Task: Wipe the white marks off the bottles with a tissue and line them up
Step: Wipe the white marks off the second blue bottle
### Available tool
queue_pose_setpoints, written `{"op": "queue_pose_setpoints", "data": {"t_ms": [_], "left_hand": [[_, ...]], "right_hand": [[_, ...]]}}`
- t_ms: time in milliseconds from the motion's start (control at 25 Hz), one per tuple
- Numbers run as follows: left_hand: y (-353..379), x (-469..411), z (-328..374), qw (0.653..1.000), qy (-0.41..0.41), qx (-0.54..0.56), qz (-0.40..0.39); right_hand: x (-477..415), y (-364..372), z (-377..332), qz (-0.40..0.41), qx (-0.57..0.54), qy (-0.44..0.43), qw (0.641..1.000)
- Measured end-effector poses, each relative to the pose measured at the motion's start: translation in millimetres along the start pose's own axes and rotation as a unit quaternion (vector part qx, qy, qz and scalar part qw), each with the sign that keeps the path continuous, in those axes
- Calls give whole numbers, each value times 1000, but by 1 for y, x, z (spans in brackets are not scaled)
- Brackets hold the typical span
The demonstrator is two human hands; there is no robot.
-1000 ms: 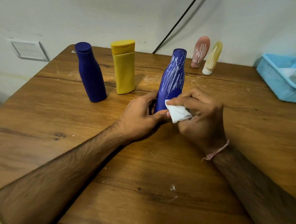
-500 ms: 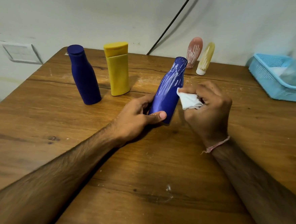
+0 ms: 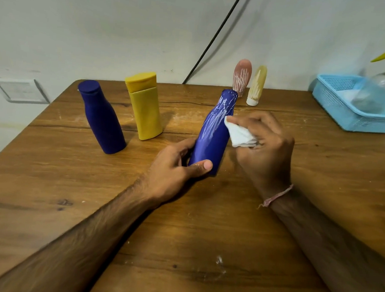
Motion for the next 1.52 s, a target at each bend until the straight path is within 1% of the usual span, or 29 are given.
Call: {"op": "queue_pose_setpoints", "data": {"t_ms": [40, 80, 200, 240, 320, 360, 440, 520, 640, 680, 760, 840, 920, 960, 1080, 1200, 1240, 1360, 1480, 1520], "left_hand": [[0, 0, 0, 1000, 1, -8, -4], [0, 0, -2, 1000, -1, 3, -6], [1, 0, -2, 998, -10, 56, -1], [1, 0, -1, 999, -7, 48, -2], [2, 1, 1, 1000, 3, 25, -10], [2, 1, 1, 999, 3, 30, -10], [1, 1, 0, 998, -5, 70, -5], [1, 0, -1, 995, -10, 98, -7], [2, 0, 0, 994, -5, 105, -17], [2, 1, -2, 993, -5, 119, -16], [1, 0, -6, 988, -7, 152, -10], [1, 0, -5, 987, -9, 162, -10], [2, 1, -1, 988, -11, 154, -16], [2, 1, -1, 988, -13, 153, -15], [1, 2, -1, 988, -13, 152, -6], [1, 3, 4, 994, -14, 106, 4], [2, 4, 4, 995, -19, 96, 11], [0, 3, 3, 996, -28, 72, 37], [0, 1, 2, 999, -25, 9, 36], [0, 2, 3, 999, -26, -9, 30]], "right_hand": [[-1, -2, 3, 6, -2, 14, 1000], [0, -3, 3, 0, -1, 8, 1000], [4, 2, -9, -23, 13, -60, 998], [2, 2, -9, -13, 15, -57, 998], [-3, -4, -1, 9, 13, -15, 1000], [-3, -5, 2, 4, 11, -6, 1000], [2, -3, -1, -33, 16, -39, 999], [4, 1, -7, -44, 22, -68, 996], [-2, -4, 0, -14, 11, -18, 1000], [-2, -4, 0, -20, 11, -18, 1000], [3, -1, -7, -46, 14, -53, 997], [1, -1, -10, -44, 7, -55, 998], [-3, -5, -5, -25, -1, -26, 999], [-3, -5, -3, -31, -5, -29, 999], [3, 1, -10, -81, -12, -74, 994], [0, -1, -7, -54, 2, -44, 998], [0, -1, -6, -63, -1, -44, 997], [5, 5, -14, -120, -9, -82, 989], [2, 3, -11, -98, -5, -55, 994], [2, 3, -10, -105, -9, -54, 993]]}}
Point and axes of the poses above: each hand's wrist, its own x-axis away from the middle knuckle, its own y-axis out of the palm, z = x × y, the point moved 2 cm from there along -x, towards the middle knuckle, and after that the axes turned 6 degrees about -z, right-handed, at the moved point
